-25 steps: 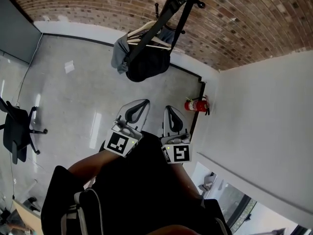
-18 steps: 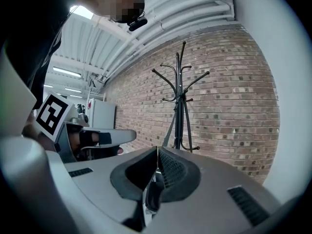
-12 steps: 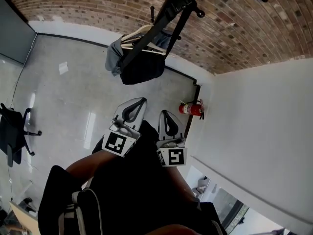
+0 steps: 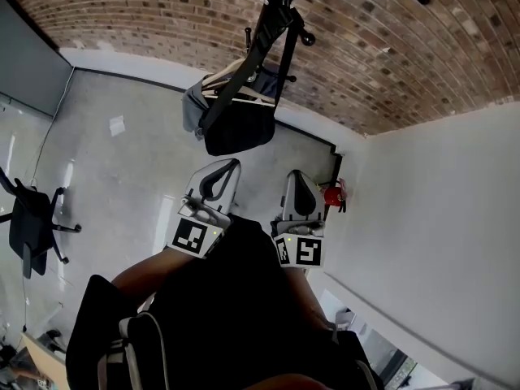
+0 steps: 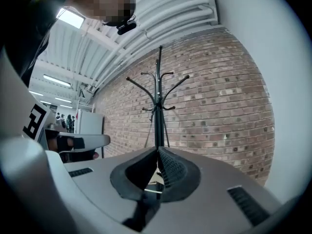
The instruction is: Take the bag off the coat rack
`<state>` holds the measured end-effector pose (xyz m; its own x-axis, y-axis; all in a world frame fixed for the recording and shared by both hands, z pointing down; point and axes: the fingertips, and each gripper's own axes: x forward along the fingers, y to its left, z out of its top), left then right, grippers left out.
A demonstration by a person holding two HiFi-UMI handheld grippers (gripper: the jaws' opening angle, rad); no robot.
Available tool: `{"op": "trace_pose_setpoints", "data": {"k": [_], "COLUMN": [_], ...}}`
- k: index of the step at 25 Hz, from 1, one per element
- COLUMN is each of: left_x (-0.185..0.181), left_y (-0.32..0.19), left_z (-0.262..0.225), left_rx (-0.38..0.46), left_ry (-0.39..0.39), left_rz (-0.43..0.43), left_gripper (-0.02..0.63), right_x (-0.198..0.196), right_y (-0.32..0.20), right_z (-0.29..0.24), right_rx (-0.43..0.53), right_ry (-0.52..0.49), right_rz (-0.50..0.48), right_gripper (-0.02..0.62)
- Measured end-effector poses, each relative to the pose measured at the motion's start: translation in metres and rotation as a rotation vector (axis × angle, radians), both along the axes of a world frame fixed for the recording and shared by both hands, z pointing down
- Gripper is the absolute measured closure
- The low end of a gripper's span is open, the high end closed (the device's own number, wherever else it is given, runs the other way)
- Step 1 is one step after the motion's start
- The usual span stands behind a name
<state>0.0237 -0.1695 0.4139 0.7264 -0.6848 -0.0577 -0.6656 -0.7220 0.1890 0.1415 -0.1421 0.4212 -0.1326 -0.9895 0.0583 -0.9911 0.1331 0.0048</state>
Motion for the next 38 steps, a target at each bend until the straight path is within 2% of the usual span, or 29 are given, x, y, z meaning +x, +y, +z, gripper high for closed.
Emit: {"op": "trace_pose_setpoints", "data": {"k": [3, 7, 13, 17, 19, 21, 24, 28, 33, 38], "left_x": [-0.001, -0.006, -0.008, -0.009, -0.008, -0.005, -0.002, 0.004, 0.016, 0.023], "left_y": [-0.015, -0.039, -0.063, -0.076, -0.081, -0.086, -0.092, -0.102, -0.117, -0.135], "left_z": [-0.004, -0.019, -0.021, -0.018, -0.018, -0.019, -0.020, -0.014, 0.009, 0.012], "left_rx": [0.020, 0.059, 0.049, 0.035, 0.038, 0.041, 0.048, 0.057, 0.049, 0.059], "left_ry": [-0.017, 0.013, 0.003, -0.022, -0.020, -0.016, -0.020, -0.033, -0.098, -0.103], "left_rz": [-0.029, -0.089, -0.132, -0.161, -0.162, -0.157, -0.158, -0.154, -0.143, -0.147], "left_gripper": [0.586, 0.586, 0.584, 0.583, 0.580, 0.560, 0.509, 0.486, 0.486, 0.486], "right_x": [0.023, 0.031, 0.020, 0.022, 0.024, 0.027, 0.029, 0.028, 0.016, 0.014], "right_y": [-0.011, -0.031, -0.058, -0.071, -0.077, -0.083, -0.089, -0.101, -0.120, -0.137], "right_z": [-0.010, -0.022, -0.019, -0.013, -0.012, -0.013, -0.015, -0.017, -0.011, -0.004], "right_rx": [0.037, 0.081, 0.061, 0.048, 0.037, 0.032, 0.035, 0.036, 0.031, 0.020], "right_ry": [-0.016, -0.013, -0.027, -0.026, -0.033, -0.043, -0.045, -0.025, 0.017, 0.024], "right_rz": [0.026, 0.036, -0.032, -0.024, -0.027, -0.029, -0.031, -0.059, -0.133, -0.140], "right_gripper": [0.574, 0.574, 0.572, 0.560, 0.514, 0.495, 0.495, 0.495, 0.495, 0.495]}}
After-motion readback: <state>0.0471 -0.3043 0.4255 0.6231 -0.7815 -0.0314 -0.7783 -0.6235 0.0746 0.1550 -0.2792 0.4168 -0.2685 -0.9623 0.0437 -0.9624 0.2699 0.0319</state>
